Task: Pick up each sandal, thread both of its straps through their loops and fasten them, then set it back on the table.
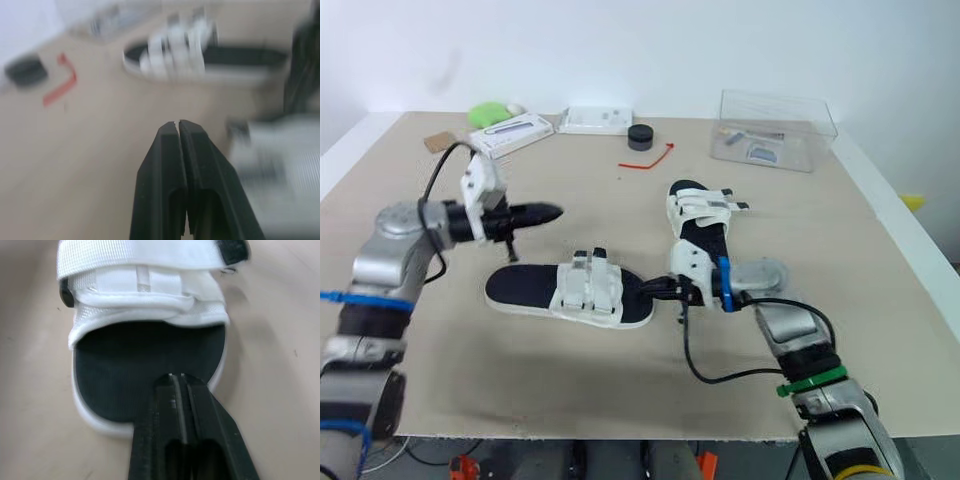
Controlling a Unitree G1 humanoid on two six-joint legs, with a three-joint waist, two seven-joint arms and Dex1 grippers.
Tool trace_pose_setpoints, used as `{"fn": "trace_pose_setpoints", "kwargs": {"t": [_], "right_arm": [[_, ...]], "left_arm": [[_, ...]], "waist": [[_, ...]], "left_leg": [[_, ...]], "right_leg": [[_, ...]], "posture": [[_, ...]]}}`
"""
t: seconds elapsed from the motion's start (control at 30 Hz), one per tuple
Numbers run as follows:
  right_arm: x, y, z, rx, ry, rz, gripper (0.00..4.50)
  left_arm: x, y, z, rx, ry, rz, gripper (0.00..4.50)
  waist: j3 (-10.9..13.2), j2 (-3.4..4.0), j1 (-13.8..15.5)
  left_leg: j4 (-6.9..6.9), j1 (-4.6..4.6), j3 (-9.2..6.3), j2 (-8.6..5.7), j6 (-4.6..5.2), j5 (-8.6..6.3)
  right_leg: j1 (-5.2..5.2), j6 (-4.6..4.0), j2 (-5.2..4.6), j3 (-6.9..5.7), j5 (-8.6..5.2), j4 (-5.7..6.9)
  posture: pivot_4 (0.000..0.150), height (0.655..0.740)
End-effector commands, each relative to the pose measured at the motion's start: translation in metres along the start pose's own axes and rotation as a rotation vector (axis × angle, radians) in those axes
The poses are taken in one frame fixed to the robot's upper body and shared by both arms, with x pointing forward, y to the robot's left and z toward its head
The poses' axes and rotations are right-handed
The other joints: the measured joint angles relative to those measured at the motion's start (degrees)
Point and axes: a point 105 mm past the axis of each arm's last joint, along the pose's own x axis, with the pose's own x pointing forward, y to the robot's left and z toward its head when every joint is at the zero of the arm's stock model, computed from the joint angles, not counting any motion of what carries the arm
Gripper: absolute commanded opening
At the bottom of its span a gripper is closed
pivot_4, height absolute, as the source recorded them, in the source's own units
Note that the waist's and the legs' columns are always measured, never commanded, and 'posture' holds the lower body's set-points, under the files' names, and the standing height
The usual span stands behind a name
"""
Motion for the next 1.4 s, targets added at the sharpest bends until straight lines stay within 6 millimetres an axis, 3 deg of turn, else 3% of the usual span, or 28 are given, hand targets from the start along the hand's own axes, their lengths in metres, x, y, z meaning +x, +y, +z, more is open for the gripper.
{"fn": "trace_pose_setpoints", "kwargs": {"t": [0.03, 0.1, 0.2, 0.3, 0.33, 0.37, 0.4, 0.8, 0.9, 1.13, 1.17, 1.23, 1.4], "right_arm": [[-0.022, 0.006, 0.026, 0.010, -0.108, 0.010, 1.79], [-0.031, 0.010, 0.036, 0.058, -0.183, 0.005, 2.69], [-0.046, 0.010, 0.052, 0.154, -0.309, -0.018, 4.31], [-0.054, 0.010, 0.052, 0.196, -0.315, -0.021, 4.50], [-0.057, 0.010, 0.047, 0.190, -0.296, -0.026, 4.50], [-0.060, 0.010, 0.042, 0.185, -0.278, -0.035, 4.50], [-0.062, 0.009, 0.040, 0.171, -0.269, -0.049, 4.50], [-0.057, 0.008, 0.044, 0.103, -0.298, -0.084, 4.50], [-0.058, 0.010, 0.042, 0.100, -0.292, -0.086, 4.50], [-0.058, 0.013, 0.041, 0.099, -0.284, -0.071, 4.50], [-0.058, 0.013, 0.041, 0.095, -0.285, -0.070, 4.50], [-0.058, 0.013, 0.042, 0.074, -0.289, -0.076, 4.50], [-0.060, 0.006, 0.043, 0.038, -0.289, -0.138, 4.50]], "left_arm": [[-0.011, -0.006, 0.000, 0.094, 0.033, -0.021, 0.00], [-0.014, -0.013, -0.010, 0.095, 0.065, -0.042, 0.51], [-0.011, -0.029, -0.016, 0.131, 0.089, -0.113, 1.92], [-0.005, -0.040, -0.015, 0.155, 0.078, -0.162, 3.39], [-0.002, -0.045, -0.017, 0.188, 0.089, -0.187, 3.64], [0.002, -0.050, -0.018, 0.227, 0.103, -0.214, 4.27], [0.005, -0.053, -0.019, 0.258, 0.107, -0.233, 4.40], [0.045, -0.064, -0.019, 0.307, 0.042, -0.281, 4.40], [0.049, -0.067, -0.021, 0.281, 0.030, -0.298, 3.50], [0.052, -0.062, -0.023, 0.222, 0.028, -0.276, 0.24], [0.052, -0.059, -0.024, 0.218, 0.035, -0.258, 0.02], [0.052, -0.052, -0.024, 0.210, 0.055, -0.205, 0.02], [0.044, 0.001, -0.018, 0.012, 0.095, 0.188, 0.02]], "waist": [[0.01, -0.01, 0.00], [0.03, 0.02, -0.01], [0.08, 0.02, -0.03], [0.08, 0.03, -0.02], [0.08, 0.03, -0.02], [0.08, 0.03, 0.01], [0.08, 0.03, 0.03], [0.08, 0.04, 0.00], [0.08, 0.05, 0.00], [0.06, 0.08, -0.01], [0.05, 0.09, -0.01], [0.05, 0.09, 0.00], [0.05, 0.11, -0.06]], "left_leg": [[0.00, -0.01, -0.01, 0.00, 0.02, -0.03], [-0.01, -0.07, -0.08, 0.00, 0.06, -0.06], [-0.01, -0.18, -0.18, 0.01, 0.07, -0.08], [-0.01, -0.24, -0.23, 0.01, 0.07, -0.08], [0.01, -0.27, -0.25, 0.01, 0.07, -0.08], [0.01, -0.28, -0.26, 0.01, 0.07, -0.08], [0.00, -0.29, -0.31, -0.01, 0.07, -0.08], [0.08, -0.36, -0.34, -0.03, 0.09, -0.08], [0.08, -0.37, -0.33, -0.04, 0.11, -0.09], [0.12, -0.36, -0.36, -0.04, 0.11, -0.09], [0.14, -0.35, -0.37, -0.04, 0.11, -0.09], [0.16, -0.35, -0.36, -0.04, 0.11, -0.09], [0.37, -0.34, -0.39, -0.04, 0.13, -0.07]], "right_leg": [[0.00, 0.00, 0.00, -0.01, -0.02, -0.02], [0.00, 0.01, 0.01, -0.09, -0.06, -0.09], [-0.01, 0.01, 0.04, -0.18, -0.07, -0.18], [0.00, 0.00, 0.02, -0.23, -0.06, -0.24], [0.00, 0.01, 0.02, -0.26, -0.06, -0.26], [0.00, 0.01, 0.04, -0.28, -0.06, -0.27], [0.02, 0.01, 0.05, -0.34, -0.06, -0.30], [0.02, 0.06, 0.22, -0.33, -0.02, -0.31], [0.02, 0.06, 0.21, -0.32, -0.02, -0.31], [0.03, 0.05, 0.22, -0.33, -0.02, -0.28], [0.04, 0.05, 0.22, -0.34, -0.02, -0.26], [0.04, 0.05, 0.22, -0.33, -0.02, -0.24], [0.07, 0.10, 0.22, -0.34, 0.03, -0.08]], "posture": [[0.150, 0.7400], [0.150, 0.7400], [0.150, 0.7400], [0.150, 0.7400], [0.150, 0.7400], [0.150, 0.7400], [0.150, 0.7400], [0.150, 0.7400], [0.150, 0.7400], [0.150, 0.7400], [0.150, 0.7400], [0.150, 0.7400], [0.150, 0.7400]]}}
